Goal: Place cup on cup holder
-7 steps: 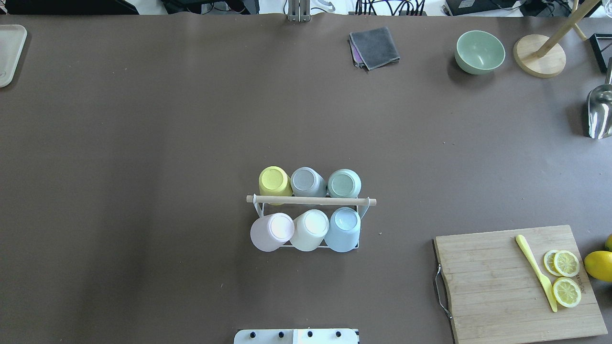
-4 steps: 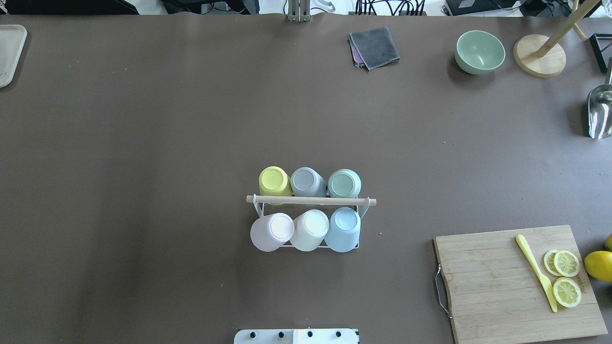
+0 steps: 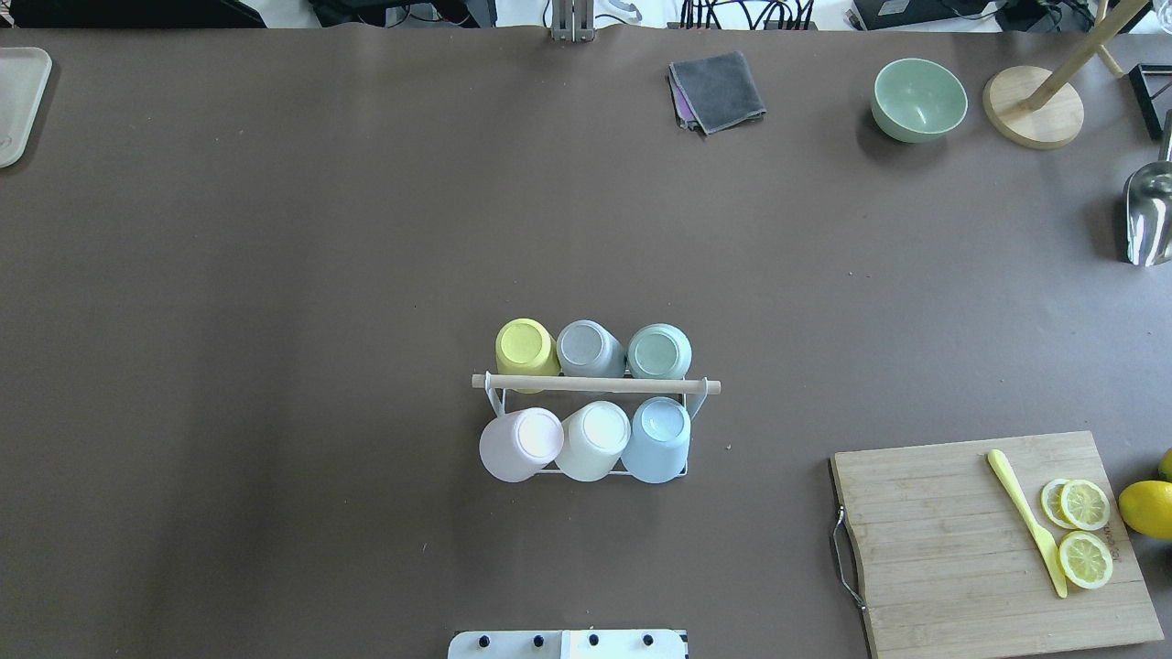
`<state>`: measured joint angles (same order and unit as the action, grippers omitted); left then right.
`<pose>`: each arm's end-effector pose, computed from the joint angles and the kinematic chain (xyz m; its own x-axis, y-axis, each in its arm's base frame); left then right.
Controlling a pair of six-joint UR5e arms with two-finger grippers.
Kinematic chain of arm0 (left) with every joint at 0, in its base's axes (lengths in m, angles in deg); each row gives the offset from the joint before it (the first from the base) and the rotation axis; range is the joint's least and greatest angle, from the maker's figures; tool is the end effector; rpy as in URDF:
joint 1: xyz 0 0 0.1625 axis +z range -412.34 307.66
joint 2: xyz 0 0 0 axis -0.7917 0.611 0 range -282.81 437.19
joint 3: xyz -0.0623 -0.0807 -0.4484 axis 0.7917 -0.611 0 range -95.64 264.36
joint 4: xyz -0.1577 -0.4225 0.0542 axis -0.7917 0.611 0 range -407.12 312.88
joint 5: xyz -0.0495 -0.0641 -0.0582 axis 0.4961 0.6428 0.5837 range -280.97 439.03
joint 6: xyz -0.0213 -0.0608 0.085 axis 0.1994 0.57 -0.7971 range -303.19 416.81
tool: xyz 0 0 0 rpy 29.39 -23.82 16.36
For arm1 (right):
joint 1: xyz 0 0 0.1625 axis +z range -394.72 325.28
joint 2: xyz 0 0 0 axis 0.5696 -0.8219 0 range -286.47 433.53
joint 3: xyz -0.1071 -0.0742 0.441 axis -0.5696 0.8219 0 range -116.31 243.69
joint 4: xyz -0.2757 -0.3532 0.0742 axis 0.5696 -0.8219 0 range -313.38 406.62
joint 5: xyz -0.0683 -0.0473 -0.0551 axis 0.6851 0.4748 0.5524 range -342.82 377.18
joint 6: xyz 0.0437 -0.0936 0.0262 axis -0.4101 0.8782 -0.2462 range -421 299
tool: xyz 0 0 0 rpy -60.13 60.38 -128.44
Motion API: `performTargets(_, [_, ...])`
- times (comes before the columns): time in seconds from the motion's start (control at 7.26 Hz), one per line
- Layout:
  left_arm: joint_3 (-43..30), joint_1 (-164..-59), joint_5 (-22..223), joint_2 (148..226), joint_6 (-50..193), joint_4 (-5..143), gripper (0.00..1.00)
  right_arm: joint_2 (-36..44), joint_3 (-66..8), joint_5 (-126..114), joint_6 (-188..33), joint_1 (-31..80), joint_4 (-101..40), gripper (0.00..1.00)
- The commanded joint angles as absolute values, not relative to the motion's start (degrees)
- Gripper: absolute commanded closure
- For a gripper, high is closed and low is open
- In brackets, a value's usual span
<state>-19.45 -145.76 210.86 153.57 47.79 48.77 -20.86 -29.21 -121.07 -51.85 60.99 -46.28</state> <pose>-0.0879 -0.4291 0.6764 0.7480 0.1813 -0.6384 -0.0586 0.9762 0.2086 0.1025 -0.4849 0.7107 0.6644 -0.0360 0.7465 0.0063 0.9991 0.0425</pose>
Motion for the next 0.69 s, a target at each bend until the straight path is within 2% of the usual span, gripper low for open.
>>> performTargets(0.0, [-19.35,-145.77,210.86,153.57,47.75,48.77,0.02,-20.86,-29.21,-121.25,-51.85,60.99,-46.28,0.00])
performTargets(0.55, [-19.44,-145.59,210.86,154.18,47.84,48.77,0.02,-20.86,-29.21,-121.34,-51.85,60.99,-46.28,0.00])
